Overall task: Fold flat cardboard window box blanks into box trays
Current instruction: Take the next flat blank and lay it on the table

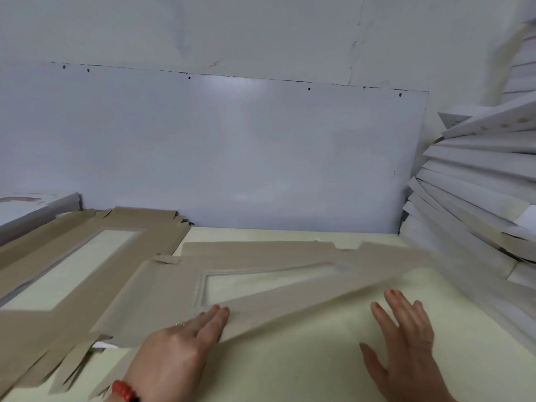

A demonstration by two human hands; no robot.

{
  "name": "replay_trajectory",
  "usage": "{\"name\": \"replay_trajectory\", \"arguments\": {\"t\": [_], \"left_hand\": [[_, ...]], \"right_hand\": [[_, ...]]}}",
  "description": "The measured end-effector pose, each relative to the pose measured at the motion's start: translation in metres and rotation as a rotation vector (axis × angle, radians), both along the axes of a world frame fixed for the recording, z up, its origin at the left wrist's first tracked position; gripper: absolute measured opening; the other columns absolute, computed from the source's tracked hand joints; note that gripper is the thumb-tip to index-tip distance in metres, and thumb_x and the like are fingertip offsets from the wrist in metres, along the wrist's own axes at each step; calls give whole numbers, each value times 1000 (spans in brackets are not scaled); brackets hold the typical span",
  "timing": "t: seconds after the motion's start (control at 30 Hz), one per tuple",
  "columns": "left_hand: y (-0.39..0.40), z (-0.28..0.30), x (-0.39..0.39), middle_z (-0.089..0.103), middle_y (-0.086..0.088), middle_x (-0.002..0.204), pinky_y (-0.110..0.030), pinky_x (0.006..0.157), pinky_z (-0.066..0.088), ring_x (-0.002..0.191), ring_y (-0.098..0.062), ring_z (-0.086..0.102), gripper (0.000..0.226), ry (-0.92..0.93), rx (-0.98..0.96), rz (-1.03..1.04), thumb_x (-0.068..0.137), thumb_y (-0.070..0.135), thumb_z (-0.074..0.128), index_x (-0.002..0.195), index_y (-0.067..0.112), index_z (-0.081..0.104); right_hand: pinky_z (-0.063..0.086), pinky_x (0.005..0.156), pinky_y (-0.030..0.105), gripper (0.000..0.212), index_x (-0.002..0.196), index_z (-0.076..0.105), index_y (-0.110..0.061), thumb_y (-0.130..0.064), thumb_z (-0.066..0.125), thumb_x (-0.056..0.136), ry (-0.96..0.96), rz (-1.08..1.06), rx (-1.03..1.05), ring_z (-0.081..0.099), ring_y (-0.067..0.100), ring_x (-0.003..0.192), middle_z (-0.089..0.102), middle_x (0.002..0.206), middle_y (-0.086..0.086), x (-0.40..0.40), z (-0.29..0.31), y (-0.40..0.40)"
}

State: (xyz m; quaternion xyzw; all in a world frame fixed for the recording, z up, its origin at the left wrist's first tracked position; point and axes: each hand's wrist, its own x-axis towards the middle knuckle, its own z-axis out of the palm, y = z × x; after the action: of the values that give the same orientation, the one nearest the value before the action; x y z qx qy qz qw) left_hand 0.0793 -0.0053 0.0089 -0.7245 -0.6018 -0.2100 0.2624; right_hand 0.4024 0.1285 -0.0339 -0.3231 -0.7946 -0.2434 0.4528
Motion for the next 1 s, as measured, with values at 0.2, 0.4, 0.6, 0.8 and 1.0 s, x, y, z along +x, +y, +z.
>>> {"name": "replay_trajectory", "arguments": {"t": [0.2, 0.4, 0.6, 0.8, 1.0], "left_hand": [[-13, -22, 14, 75, 4, 95, -18, 54, 56, 73, -5, 72, 74, 99, -65, -146, 104, 19, 7, 92, 24, 80], [-11, -39, 21, 71, 26, 83, -16, 49, 53, 69, 7, 67, 82, 134, -130, -173, 103, 28, -1, 84, 47, 76], [-5, -45, 11, 68, 32, 91, -16, 52, 54, 76, 8, 67, 66, 163, -293, -177, 104, 30, -3, 106, 52, 60], [3, -44, 9, 65, 35, 103, -15, 66, 55, 90, 10, 65, 76, 310, -358, -136, 105, 29, -3, 97, 60, 67], [15, -20, 28, 61, 31, 119, -19, 84, 52, 108, 6, 60, 34, 239, -721, -118, 84, 48, 45, 112, 58, 62]], "right_hand": [[25, 109, 54, 43, 127, 52, -22, -28, 46, 85, -242, -73, -120, 33, 12, 141, 57, 132, -2, 33, 17, -18], [30, 86, 15, 44, 105, 43, -38, -34, -1, 102, -676, -157, -521, 65, -6, 61, 70, 81, -25, 50, 21, -26], [18, 113, 19, 49, 153, 16, -37, -43, 18, 105, -1009, -131, -647, 24, 7, 144, 9, 161, -8, 48, 23, -14], [13, 119, 36, 51, 154, 10, -29, -38, 19, 105, -1090, -206, -1061, 15, 10, 147, -1, 163, -8, 26, 29, -21], [-13, 96, 1, 63, 154, 20, -18, -53, 21, 102, -559, 39, -861, 8, -4, 145, 8, 161, -12, -35, 56, -37]]}}
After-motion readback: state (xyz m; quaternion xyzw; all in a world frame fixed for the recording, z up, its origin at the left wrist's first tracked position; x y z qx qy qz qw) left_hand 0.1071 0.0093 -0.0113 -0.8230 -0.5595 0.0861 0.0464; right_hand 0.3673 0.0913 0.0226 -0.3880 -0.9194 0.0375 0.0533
